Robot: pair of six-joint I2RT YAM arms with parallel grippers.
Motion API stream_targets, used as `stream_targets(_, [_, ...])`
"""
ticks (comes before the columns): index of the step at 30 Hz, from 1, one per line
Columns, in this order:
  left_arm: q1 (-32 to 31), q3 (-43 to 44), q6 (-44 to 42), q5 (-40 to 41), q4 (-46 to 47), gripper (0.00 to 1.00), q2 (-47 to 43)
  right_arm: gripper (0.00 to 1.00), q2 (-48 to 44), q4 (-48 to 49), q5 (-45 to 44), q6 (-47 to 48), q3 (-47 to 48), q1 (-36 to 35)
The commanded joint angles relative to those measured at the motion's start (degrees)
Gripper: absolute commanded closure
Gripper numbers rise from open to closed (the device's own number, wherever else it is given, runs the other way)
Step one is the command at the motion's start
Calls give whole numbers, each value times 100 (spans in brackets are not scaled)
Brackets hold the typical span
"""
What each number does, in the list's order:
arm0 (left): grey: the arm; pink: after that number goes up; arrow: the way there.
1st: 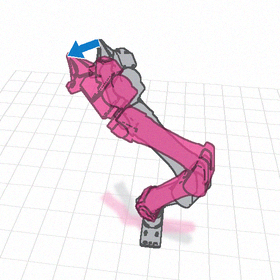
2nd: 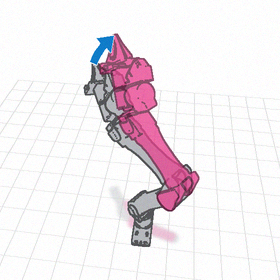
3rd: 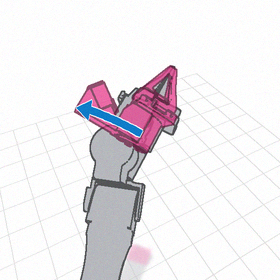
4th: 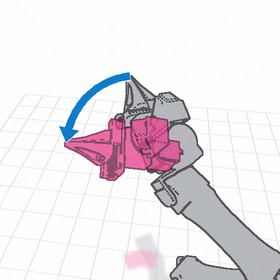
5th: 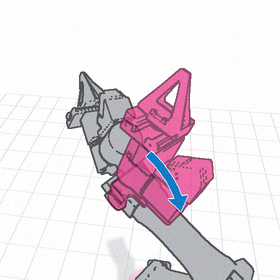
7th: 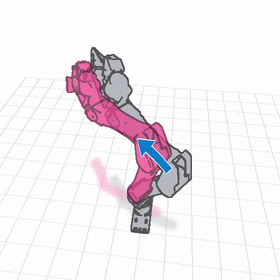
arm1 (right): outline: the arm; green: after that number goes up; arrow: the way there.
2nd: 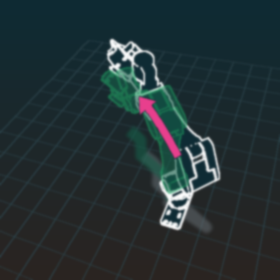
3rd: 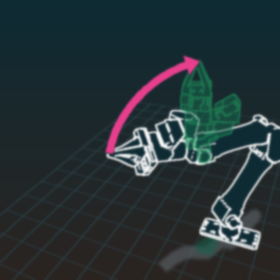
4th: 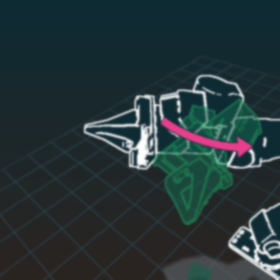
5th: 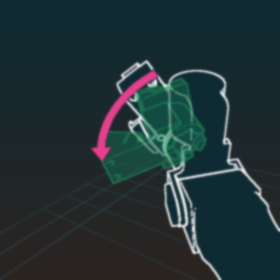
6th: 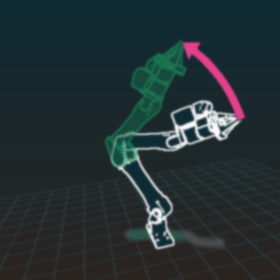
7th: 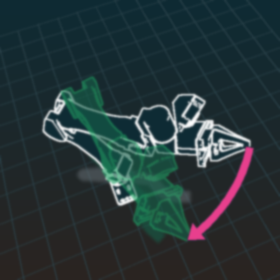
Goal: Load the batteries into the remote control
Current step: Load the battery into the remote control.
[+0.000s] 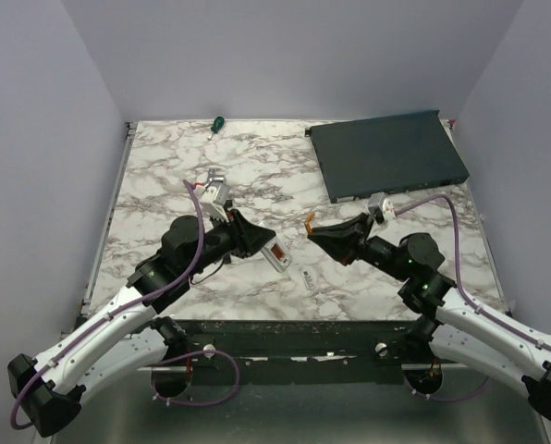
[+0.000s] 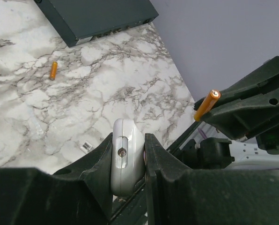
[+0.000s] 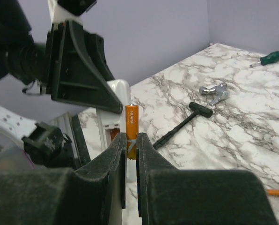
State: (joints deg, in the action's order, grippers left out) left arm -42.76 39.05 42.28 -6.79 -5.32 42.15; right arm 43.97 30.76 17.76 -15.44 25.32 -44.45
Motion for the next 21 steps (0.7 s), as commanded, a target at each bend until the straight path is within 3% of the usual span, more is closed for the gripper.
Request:
stream_targets(1, [-13, 122, 655, 80, 264, 100, -32, 99, 86, -185, -935, -1486, 587, 1])
stream_targets(8, [-13, 200, 521, 317, 22, 100, -77, 99, -262, -2067, -2862, -4642, 1405, -3])
stream_targets(15, [-13, 235, 534, 294, 66, 100, -1, 99, -1012, -1951, -3855, -7604, 543, 2])
stream_targets(21, [-13, 205, 626, 213, 153, 100, 52, 99, -1374, -1900, -4225, -8142, 166, -3])
